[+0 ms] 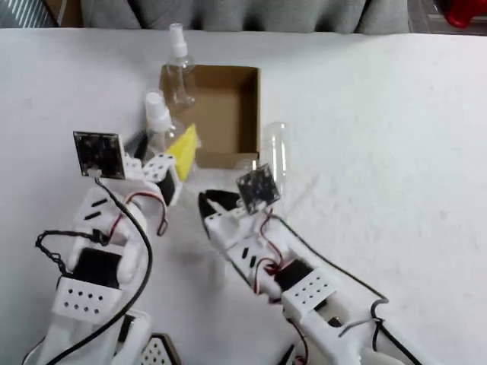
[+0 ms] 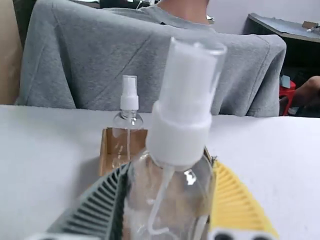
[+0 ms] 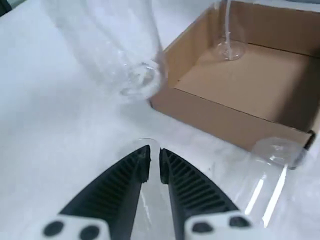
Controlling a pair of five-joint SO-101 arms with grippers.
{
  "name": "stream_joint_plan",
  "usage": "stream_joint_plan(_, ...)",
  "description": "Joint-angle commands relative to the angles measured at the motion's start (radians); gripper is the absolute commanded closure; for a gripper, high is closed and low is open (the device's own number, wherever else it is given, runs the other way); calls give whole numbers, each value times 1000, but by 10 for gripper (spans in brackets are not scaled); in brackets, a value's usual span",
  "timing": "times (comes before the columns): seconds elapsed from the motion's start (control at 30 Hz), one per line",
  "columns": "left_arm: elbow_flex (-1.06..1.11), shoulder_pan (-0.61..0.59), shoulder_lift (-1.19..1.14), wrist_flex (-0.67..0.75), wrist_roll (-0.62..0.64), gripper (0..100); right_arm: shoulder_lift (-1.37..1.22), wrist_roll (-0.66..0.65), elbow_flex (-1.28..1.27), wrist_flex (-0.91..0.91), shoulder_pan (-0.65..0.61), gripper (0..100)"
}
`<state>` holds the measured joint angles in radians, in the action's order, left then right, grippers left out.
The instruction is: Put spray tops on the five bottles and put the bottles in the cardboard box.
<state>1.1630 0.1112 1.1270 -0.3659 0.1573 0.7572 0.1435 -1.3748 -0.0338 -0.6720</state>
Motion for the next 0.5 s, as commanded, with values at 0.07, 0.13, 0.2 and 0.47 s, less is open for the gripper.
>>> stream_joint_plan(0.07, -132, -16, -217, 118, -58, 980, 1, -2, 81, 68, 74, 981)
stream_joint_plan(0.13, -176, -18, -325, 170, -58, 980, 1, -2, 81, 70, 84, 982)
stream_joint_plan(0.2, -209, -18, -423, 238, -58, 980, 1, -2, 81, 70, 85, 982)
stream_joint_plan(0.47, -236, -58, -716, 594, -66, 979, 1, -2, 81, 76, 84, 981)
